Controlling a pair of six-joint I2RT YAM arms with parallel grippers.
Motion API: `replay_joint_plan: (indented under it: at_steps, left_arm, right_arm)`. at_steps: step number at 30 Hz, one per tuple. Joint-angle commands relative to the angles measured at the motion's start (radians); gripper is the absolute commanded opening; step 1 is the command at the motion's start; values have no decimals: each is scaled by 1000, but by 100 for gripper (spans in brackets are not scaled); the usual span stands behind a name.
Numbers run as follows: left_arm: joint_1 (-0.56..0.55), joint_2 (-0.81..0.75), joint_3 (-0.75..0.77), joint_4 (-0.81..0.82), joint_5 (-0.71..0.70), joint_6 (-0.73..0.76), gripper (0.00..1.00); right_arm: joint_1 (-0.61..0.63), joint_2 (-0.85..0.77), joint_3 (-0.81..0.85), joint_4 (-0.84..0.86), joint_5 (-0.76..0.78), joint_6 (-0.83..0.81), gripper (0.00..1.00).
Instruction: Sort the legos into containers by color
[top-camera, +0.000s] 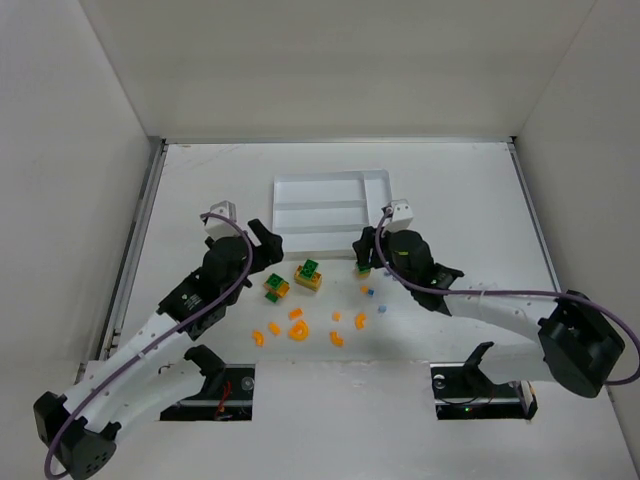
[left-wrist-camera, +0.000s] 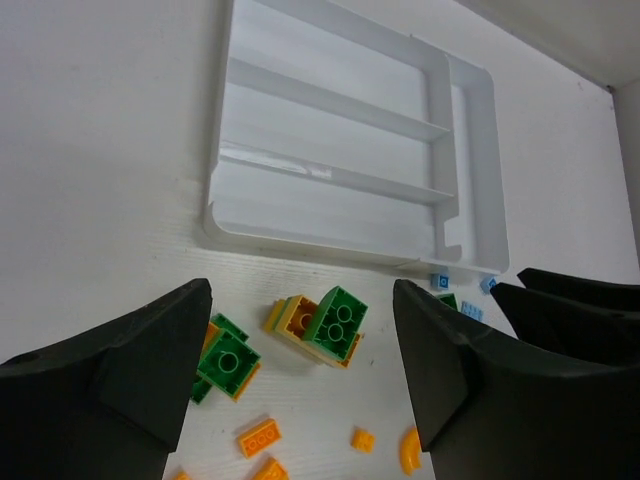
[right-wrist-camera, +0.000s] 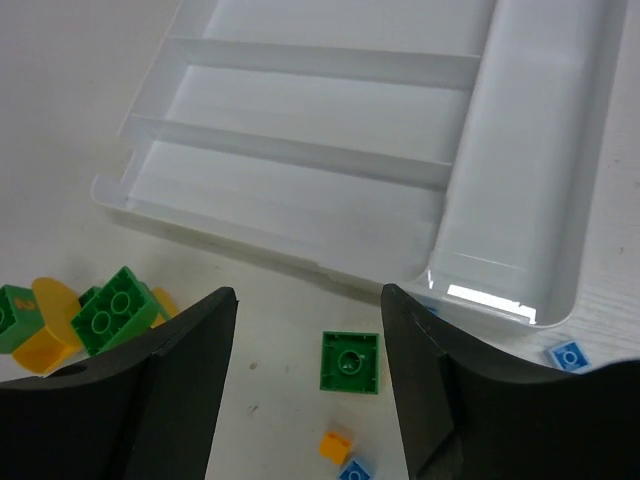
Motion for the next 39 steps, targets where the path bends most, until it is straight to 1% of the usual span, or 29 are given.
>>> replay_joint_plan:
  at_steps: [1, 4, 5, 7, 8, 10, 12, 13, 14, 16, 18, 20, 22, 23, 25, 28, 30, 33, 39]
  left_arm:
    - [-48, -57, 13, 65, -82, 38, 72]
    - [-77, -75, 0, 122, -82, 64, 71]
    - [-89, -80, -7, 142, -87, 70, 69]
    - [-111, -81, -21, 176, -88, 82, 65]
    - [-124, -74, -30, 203, -88, 93, 61]
    - [-144, -45, -24, 237, -84, 123, 45]
    - [-167, -34, -17, 248, -78, 146, 30]
    - [-193, -34, -21, 262, -81, 156, 22]
    - [-210, -32, -27, 277, -84, 163, 18]
    - [-226, -22, -27, 298, -85, 185, 16]
    - [-241, 1, -7, 296, -78, 202, 16]
    - [-261, 12, -10, 308, -79, 205, 21]
    - [-269, 35, -14, 331, -84, 200, 31]
    - [-266, 50, -9, 338, -76, 200, 38]
    - [-273, 69, 2, 338, -73, 205, 47]
    - [-281, 83, -9, 360, -73, 202, 52]
    - [-270, 100, -7, 363, -71, 199, 53]
    - [-273, 97, -20, 372, -71, 194, 54]
    - [-263, 103, -20, 372, -71, 182, 54]
  right_arm:
    - [-19, -57, 48, -75, 58, 8, 63]
    - [-47, -66, 59, -126, 73, 33, 47]
    - [-49, -60, 65, -135, 66, 39, 39]
    - [-46, -52, 77, -153, 61, 36, 31]
    - [-46, -44, 88, -172, 67, 34, 24]
    - [-46, -37, 97, -195, 72, 37, 20]
    - [-46, -29, 107, -219, 67, 34, 21]
    - [-46, -24, 116, -244, 60, 28, 25]
    - [-46, -20, 123, -270, 55, 21, 29]
    - [-41, -12, 127, -299, 53, 22, 43]
    - [-32, 9, 122, -308, 43, 28, 61]
    - [-19, 41, 139, -327, 30, 22, 65]
    - [-10, 72, 160, -348, 24, 21, 67]
    - [-4, 87, 168, -351, 20, 17, 68]
    - [4, 117, 177, -351, 1, 14, 68]
    - [22, 137, 185, -359, -16, 7, 67]
    - [24, 156, 189, -354, -20, 8, 66]
    - [24, 193, 209, -370, -10, 10, 59]
    - [28, 213, 215, -376, -11, 21, 56]
